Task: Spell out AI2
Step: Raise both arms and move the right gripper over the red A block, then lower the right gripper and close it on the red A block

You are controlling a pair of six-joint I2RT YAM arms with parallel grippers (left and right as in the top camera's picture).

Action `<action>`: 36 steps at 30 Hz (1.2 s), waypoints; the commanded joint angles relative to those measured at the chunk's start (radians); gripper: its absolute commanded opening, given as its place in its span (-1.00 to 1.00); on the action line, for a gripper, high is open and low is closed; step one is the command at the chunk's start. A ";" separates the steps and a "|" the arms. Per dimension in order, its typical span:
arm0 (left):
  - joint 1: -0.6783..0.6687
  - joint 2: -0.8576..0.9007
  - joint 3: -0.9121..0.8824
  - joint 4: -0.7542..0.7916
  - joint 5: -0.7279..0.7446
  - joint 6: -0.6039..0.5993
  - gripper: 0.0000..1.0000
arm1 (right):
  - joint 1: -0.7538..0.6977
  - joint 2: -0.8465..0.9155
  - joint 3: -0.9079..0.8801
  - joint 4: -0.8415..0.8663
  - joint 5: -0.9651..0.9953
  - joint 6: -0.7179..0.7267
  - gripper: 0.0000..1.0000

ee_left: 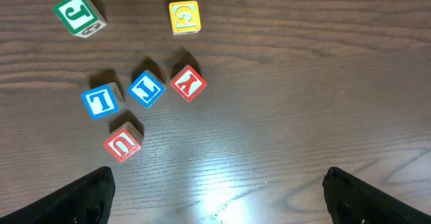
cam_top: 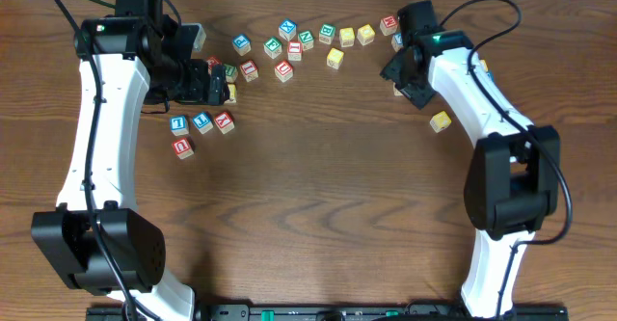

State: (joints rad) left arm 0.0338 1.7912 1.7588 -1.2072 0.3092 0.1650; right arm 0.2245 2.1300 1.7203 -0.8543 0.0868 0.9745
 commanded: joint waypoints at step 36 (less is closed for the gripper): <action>0.000 -0.005 0.028 0.020 0.004 0.016 0.95 | -0.043 0.166 0.018 0.132 -0.037 -0.179 -0.16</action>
State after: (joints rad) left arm 0.0338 1.7912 1.7588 -1.1870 0.3092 0.1650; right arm 0.1886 2.2681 1.7283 -0.7177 0.0441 0.8814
